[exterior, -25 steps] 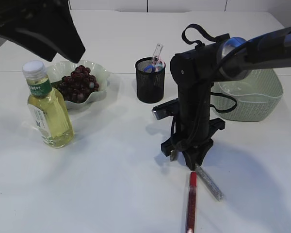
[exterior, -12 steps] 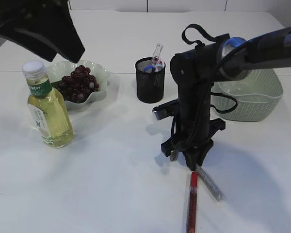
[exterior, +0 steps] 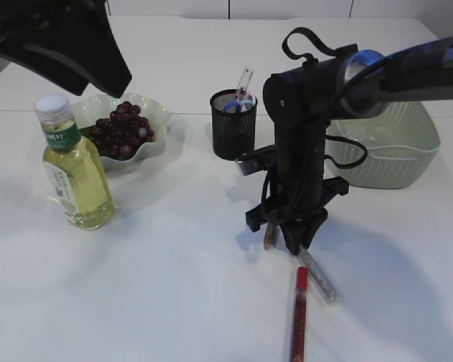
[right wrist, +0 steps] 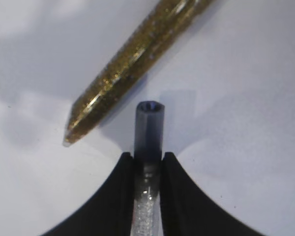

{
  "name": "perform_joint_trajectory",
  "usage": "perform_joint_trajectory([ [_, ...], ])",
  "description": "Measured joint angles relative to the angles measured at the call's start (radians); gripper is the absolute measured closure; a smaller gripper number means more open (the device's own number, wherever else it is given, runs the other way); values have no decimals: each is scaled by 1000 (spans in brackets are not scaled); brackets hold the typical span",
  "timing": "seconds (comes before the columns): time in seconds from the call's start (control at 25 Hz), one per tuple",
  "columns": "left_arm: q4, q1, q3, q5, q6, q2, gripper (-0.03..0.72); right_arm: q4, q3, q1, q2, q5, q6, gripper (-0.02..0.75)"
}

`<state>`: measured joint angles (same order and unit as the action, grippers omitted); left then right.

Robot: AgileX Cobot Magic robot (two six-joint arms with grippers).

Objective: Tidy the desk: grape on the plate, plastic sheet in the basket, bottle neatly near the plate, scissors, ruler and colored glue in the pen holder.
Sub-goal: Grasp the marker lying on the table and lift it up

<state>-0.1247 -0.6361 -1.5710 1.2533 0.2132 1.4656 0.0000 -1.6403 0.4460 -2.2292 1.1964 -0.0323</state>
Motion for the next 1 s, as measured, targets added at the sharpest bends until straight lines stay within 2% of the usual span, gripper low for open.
perform_joint_trajectory([
  [0.24, 0, 0, 0, 0, 0, 0, 356, -10, 4, 0, 43, 2, -20, 607],
  [0.4, 0, 0, 0, 0, 0, 0, 356, -12, 61, 0, 131, -18, -22, 607],
  [0.68, 0, 0, 0, 0, 0, 0, 356, -34, 212, 0, 325, -180, -30, 607],
  [1.0, 0, 0, 0, 0, 0, 0, 356, -85, 226, 0, 445, -375, -34, 608],
])
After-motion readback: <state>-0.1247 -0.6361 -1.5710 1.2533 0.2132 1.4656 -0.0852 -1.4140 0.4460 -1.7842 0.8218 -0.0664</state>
